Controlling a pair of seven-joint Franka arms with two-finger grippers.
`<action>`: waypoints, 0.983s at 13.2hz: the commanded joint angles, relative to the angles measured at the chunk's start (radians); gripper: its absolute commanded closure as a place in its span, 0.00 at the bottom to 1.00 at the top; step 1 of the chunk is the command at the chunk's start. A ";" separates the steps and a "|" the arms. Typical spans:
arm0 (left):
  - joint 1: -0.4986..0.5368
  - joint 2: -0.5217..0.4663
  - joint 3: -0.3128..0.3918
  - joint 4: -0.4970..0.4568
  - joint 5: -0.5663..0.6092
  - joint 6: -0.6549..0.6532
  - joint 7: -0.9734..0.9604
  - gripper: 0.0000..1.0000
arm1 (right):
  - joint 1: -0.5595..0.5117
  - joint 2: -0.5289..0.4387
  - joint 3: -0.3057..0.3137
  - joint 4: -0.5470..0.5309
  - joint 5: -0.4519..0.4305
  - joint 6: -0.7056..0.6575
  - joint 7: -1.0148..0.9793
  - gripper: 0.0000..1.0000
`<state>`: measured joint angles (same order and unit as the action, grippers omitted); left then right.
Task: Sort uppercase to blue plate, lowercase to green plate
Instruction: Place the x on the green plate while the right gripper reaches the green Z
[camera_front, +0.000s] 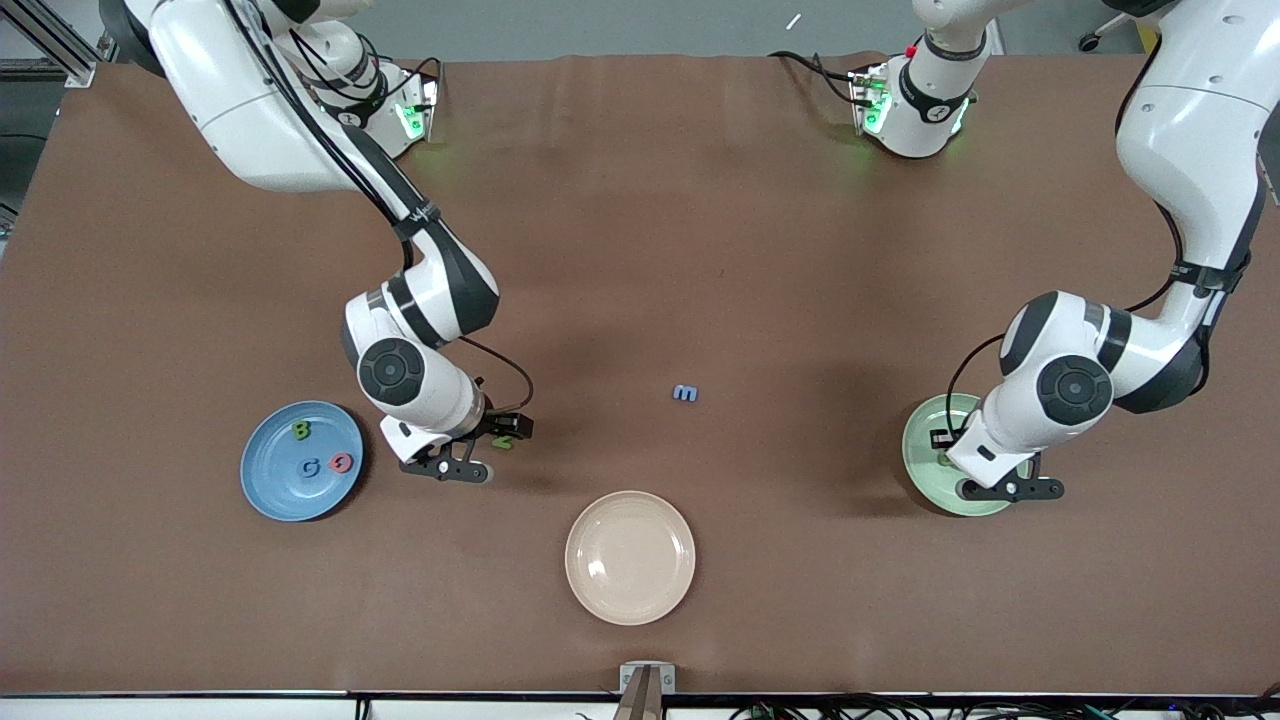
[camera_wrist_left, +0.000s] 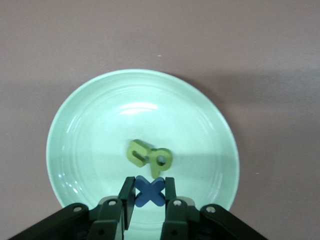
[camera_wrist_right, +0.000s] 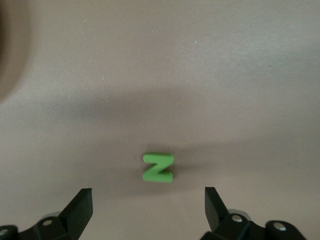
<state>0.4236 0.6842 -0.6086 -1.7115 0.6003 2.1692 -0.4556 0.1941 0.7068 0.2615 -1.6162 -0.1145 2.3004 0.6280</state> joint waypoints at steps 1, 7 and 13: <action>0.011 -0.020 -0.008 -0.014 0.003 -0.006 0.008 0.00 | 0.016 0.014 -0.013 -0.047 -0.005 0.089 0.048 0.03; -0.012 -0.035 -0.138 -0.008 -0.037 -0.046 -0.104 0.00 | 0.027 0.031 -0.022 -0.048 -0.085 0.096 0.050 0.42; -0.271 0.041 -0.152 0.049 -0.039 -0.045 -0.481 0.03 | 0.027 0.039 -0.022 -0.050 -0.108 0.103 0.050 0.63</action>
<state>0.2224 0.6940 -0.7712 -1.7058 0.5713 2.1373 -0.8722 0.2102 0.7455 0.2487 -1.6562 -0.1996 2.3872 0.6553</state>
